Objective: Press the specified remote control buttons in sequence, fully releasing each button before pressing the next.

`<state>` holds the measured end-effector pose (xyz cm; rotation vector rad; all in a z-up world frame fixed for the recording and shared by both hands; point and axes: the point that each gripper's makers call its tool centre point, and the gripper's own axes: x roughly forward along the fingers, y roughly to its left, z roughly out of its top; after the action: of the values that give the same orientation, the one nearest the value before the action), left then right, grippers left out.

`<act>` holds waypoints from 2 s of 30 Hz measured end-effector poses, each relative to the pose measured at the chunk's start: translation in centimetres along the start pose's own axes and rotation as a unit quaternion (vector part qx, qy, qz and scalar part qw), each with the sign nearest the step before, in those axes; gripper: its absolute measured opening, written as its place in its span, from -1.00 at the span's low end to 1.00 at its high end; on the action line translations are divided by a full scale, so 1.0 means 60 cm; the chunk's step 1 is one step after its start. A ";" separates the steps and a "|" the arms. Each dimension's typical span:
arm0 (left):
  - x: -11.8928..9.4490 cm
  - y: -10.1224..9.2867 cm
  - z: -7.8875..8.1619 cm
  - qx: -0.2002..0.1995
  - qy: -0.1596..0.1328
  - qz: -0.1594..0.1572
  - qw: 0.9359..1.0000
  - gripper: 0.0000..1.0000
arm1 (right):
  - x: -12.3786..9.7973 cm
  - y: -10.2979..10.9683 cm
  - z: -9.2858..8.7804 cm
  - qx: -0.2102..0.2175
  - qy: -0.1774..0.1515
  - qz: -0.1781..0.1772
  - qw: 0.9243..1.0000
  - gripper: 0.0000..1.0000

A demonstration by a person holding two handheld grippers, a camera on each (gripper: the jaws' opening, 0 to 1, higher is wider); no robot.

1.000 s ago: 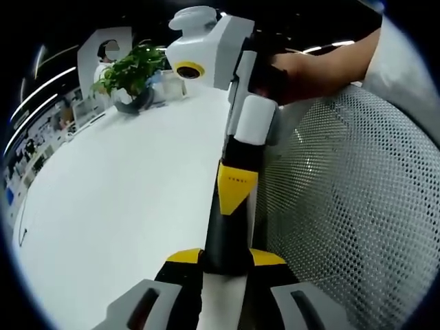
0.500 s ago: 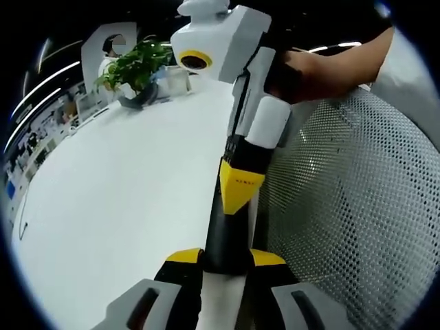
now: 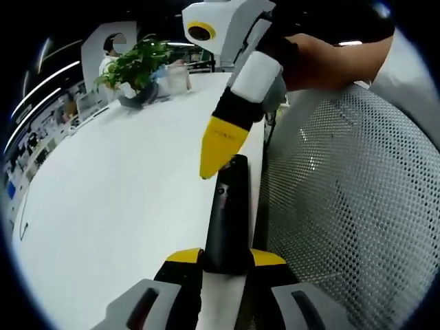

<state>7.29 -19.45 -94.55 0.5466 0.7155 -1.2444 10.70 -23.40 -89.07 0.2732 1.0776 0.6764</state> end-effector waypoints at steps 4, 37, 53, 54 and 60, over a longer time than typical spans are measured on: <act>0.000 0.000 0.000 0.000 0.002 0.000 1.000 -0.50 | -0.033 -0.014 0.020 -0.026 -0.045 -0.030 0.998 -1.00; 0.005 0.005 0.003 0.012 0.013 -0.007 1.000 -0.53 | -0.163 -0.074 0.119 -0.164 -0.297 -0.216 0.915 0.37; -0.014 0.042 0.004 0.027 0.019 -0.005 0.999 -0.55 | -0.164 -0.086 0.120 -0.171 -0.292 -0.245 0.908 0.69; -0.015 0.047 0.004 0.030 0.020 -0.004 0.999 -0.55 | -0.163 -0.088 0.119 -0.169 -0.291 -0.246 0.909 0.70; -0.019 0.071 0.003 0.038 0.025 0.002 0.999 -0.55 | -0.165 -0.091 0.120 -0.171 -0.292 -0.254 0.906 0.84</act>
<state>11.29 -17.76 -93.63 0.6430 0.7109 -1.2615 16.12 -33.02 -81.45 -0.1134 0.4052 0.2665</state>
